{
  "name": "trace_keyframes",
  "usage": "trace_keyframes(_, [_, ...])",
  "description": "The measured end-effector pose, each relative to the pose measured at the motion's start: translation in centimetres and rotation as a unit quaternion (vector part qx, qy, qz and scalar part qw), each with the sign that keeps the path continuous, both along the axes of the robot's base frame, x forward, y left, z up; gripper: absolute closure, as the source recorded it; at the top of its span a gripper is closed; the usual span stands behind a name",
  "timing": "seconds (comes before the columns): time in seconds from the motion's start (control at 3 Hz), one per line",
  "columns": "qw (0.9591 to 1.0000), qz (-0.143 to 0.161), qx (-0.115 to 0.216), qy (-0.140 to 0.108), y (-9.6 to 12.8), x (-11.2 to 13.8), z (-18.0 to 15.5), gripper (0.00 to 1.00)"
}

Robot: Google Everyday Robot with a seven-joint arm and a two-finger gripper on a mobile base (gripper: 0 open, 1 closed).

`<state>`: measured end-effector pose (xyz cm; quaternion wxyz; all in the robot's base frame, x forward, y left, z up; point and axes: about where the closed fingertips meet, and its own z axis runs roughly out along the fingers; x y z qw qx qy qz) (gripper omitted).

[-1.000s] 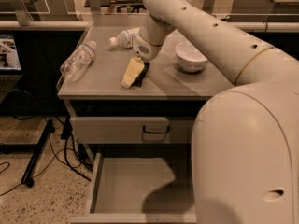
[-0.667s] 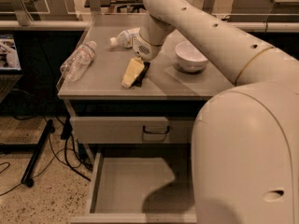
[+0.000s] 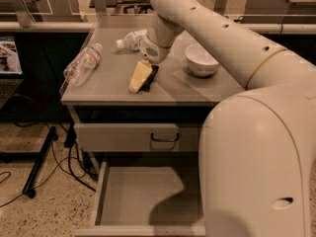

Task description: Place rxbar chocolate into middle drawer

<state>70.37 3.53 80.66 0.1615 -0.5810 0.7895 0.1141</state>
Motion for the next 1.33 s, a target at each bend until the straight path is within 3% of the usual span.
trace_keyframes(0.33, [1.0, 0.0, 0.0, 0.0, 0.0, 0.0, 2.5, 1.0])
trace_keyframes(0.67, [1.0, 0.0, 0.0, 0.0, 0.0, 0.0, 2.5, 1.0])
trace_keyframes(1.0, [0.9992, 0.039, -0.009, 0.0, 1.5, 0.0, 2.8, 1.0])
trace_keyframes(1.33, [0.9974, 0.071, -0.01, -0.008, 1.6, -1.5, 4.4, 1.0])
